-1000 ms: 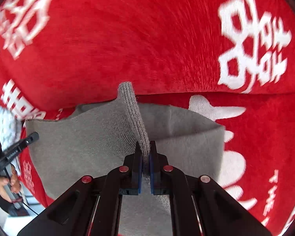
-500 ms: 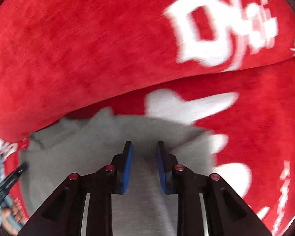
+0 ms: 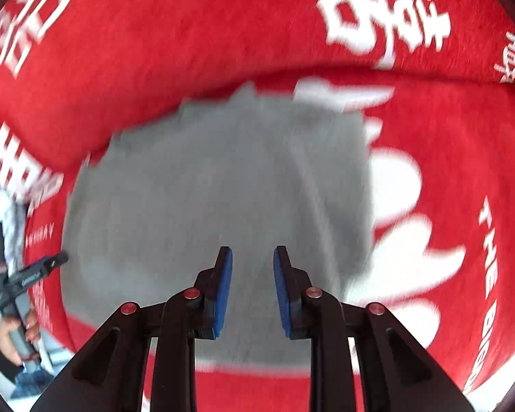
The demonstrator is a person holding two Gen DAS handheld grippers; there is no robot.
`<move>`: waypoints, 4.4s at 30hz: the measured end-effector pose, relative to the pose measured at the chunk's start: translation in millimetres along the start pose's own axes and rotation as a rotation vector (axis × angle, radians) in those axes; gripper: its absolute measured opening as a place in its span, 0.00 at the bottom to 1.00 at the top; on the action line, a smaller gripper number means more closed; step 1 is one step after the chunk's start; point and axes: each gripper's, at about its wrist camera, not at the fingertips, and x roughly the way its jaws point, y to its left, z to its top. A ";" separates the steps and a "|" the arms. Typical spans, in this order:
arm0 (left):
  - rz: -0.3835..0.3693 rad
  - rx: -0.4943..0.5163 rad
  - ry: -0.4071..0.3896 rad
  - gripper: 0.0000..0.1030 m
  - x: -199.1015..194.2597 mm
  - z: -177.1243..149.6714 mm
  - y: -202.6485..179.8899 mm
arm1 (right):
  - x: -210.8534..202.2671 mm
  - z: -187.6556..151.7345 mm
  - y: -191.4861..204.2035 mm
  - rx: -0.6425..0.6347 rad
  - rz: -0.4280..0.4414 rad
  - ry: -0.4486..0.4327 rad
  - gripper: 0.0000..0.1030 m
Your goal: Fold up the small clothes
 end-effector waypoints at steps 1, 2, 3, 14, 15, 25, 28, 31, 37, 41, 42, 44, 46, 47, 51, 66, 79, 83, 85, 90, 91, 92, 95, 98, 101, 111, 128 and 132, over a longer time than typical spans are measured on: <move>0.008 -0.007 0.019 0.80 4.5 -12.6 1.1 | 5.4 -13.0 1.2 -0.017 -0.016 0.030 0.26; 0.019 -0.014 0.034 0.80 9.1 -23.1 3.2 | 9.4 -21.7 2.2 -0.048 -0.049 0.093 0.26; 0.030 -0.023 0.045 0.83 13.2 -30.9 6.1 | 15.8 -32.1 -2.2 -0.060 -0.092 0.126 0.26; 0.037 -0.018 0.020 0.73 -4.7 -47.6 25.7 | -0.4 -50.1 -10.0 0.027 -0.133 0.120 0.19; 0.010 -0.016 0.007 0.57 -12.2 -41.4 25.6 | -2.0 -49.6 -16.6 0.041 -0.120 0.108 0.19; -0.256 0.103 -0.107 0.35 -23.9 52.6 -34.1 | -13.6 -50.7 14.7 -0.038 0.004 0.062 0.10; -0.272 0.076 -0.081 0.35 0.0 75.4 -45.5 | 0.1 -43.2 26.5 -0.027 0.025 0.076 0.10; -0.260 0.021 -0.039 0.35 27.4 85.0 -39.7 | 8.3 -44.5 30.1 -0.005 0.043 0.094 0.10; -0.281 0.011 -0.049 0.35 24.6 86.1 -26.4 | 11.6 -50.0 34.9 0.018 0.061 0.110 0.10; -0.258 -0.008 -0.052 0.35 14.2 81.7 -19.4 | 8.2 -48.7 44.6 0.011 0.073 0.109 0.10; -0.241 -0.008 -0.052 0.35 10.3 78.9 -18.0 | 6.5 -48.4 45.5 0.008 0.076 0.109 0.10; -0.224 -0.004 -0.048 0.35 5.4 73.7 -14.0 | 6.4 -47.0 51.0 0.007 0.083 0.110 0.10; -0.213 -0.004 -0.036 0.35 1.4 65.2 -6.4 | 6.1 -46.9 54.0 0.013 0.095 0.115 0.10; -0.201 -0.001 -0.033 0.35 -0.6 60.2 -3.3 | 6.0 -47.1 55.7 0.017 0.099 0.117 0.10; -0.187 -0.008 -0.025 0.35 -3.3 35.9 11.7 | 9.1 -49.1 64.8 0.023 0.110 0.128 0.10; -0.101 0.036 0.025 0.59 -34.6 -35.5 10.1 | 16.3 -63.1 95.5 0.053 0.130 0.187 0.11; -0.100 -0.019 0.043 1.00 -37.7 -63.4 21.5 | 32.0 -71.0 118.8 0.077 0.133 0.231 0.56; -0.075 -0.028 0.054 1.00 -34.5 -64.1 24.0 | 38.0 -75.5 123.3 0.099 0.159 0.257 0.56; -0.074 -0.032 0.063 1.00 -32.5 -65.0 24.9 | 40.3 -77.7 126.3 0.097 0.162 0.266 0.56; -0.056 -0.032 0.083 1.00 -28.1 -67.7 26.6 | 47.1 -83.1 132.5 0.111 0.179 0.288 0.56; -0.049 -0.033 0.082 1.00 -27.7 -68.4 27.0 | 47.2 -84.3 132.5 0.113 0.182 0.289 0.56; -0.046 -0.030 0.079 1.00 -27.7 -68.8 26.9 | 47.6 -85.4 132.7 0.118 0.184 0.288 0.56; -0.044 -0.024 0.080 1.00 -25.6 -70.5 28.6 | 49.1 -88.9 130.9 0.140 0.197 0.292 0.56; -0.047 -0.017 0.099 1.00 -20.7 -71.0 31.6 | 52.2 -91.5 126.9 0.184 0.226 0.296 0.56; -0.060 -0.008 0.105 1.00 -18.4 -72.3 31.7 | 55.9 -92.0 122.1 0.243 0.267 0.284 0.56; -0.097 -0.027 0.121 1.00 -7.2 -67.8 38.2 | 76.8 -92.3 122.8 0.395 0.400 0.274 0.57; -0.103 -0.033 0.122 1.00 18.2 -40.6 66.5 | 114.9 -93.3 139.5 0.584 0.574 0.231 0.57; -0.112 -0.033 0.119 1.00 19.8 -34.6 66.4 | 120.9 -90.2 150.6 0.585 0.595 0.221 0.60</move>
